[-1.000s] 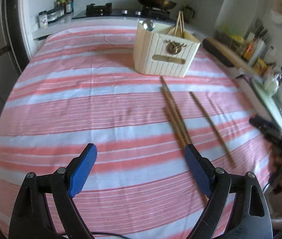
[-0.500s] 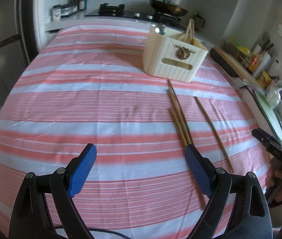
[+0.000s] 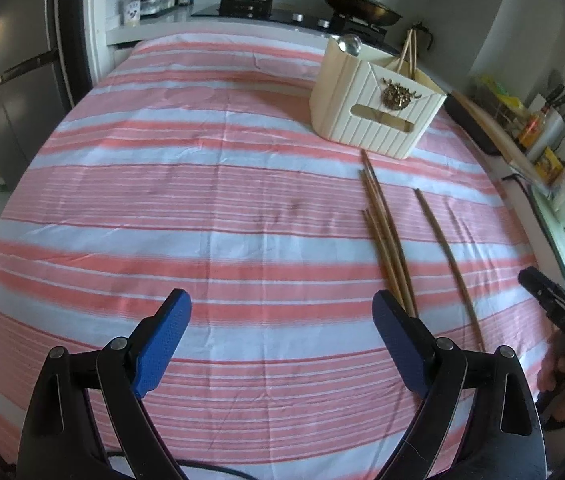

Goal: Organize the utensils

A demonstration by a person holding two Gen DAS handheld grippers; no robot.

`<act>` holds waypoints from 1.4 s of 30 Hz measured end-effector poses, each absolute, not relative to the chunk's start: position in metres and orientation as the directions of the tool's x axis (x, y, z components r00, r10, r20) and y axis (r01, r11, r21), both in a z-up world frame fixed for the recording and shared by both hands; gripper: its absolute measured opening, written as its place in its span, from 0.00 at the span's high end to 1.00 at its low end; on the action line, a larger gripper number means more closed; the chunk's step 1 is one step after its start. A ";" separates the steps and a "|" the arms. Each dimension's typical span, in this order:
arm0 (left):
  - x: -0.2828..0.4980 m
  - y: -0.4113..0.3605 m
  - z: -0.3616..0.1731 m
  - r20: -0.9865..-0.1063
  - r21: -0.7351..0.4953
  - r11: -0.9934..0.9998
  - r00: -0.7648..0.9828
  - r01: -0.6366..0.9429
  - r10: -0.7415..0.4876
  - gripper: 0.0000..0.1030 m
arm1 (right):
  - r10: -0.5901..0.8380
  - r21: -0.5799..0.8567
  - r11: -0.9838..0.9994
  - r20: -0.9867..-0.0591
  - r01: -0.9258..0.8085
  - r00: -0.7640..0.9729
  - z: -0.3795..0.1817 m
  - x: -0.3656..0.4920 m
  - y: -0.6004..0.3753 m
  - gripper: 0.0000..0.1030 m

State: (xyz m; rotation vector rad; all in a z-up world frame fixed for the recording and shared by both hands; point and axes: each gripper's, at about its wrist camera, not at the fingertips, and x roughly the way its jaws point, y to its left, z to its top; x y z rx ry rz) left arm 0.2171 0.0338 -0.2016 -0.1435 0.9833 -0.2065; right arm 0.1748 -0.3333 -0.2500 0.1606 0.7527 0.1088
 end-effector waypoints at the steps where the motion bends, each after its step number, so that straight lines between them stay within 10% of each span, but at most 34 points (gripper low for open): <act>1: 0.219 0.033 -0.201 -0.810 -0.217 0.970 0.535 0.108 -0.241 0.10 | 0.151 0.186 0.982 -0.665 -0.034 0.731 -0.249 0.174 -0.336 0.31; 11: 0.245 -0.002 -0.221 -0.816 -0.297 0.948 0.484 0.117 -0.316 0.08 | 0.199 0.238 0.970 -0.690 -0.041 0.696 -0.259 0.184 -0.337 0.31; 36: 0.259 -0.063 -0.266 -0.856 -0.014 0.991 0.510 0.131 -0.080 0.08 | 0.232 0.152 0.972 -0.720 -0.177 0.654 -0.256 0.185 -0.292 0.31; 42: 0.235 -0.079 -0.262 -0.844 0.010 0.972 0.523 0.233 -0.116 0.35 | 0.211 0.073 0.964 -0.791 -0.254 0.574 -0.278 0.208 -0.254 0.31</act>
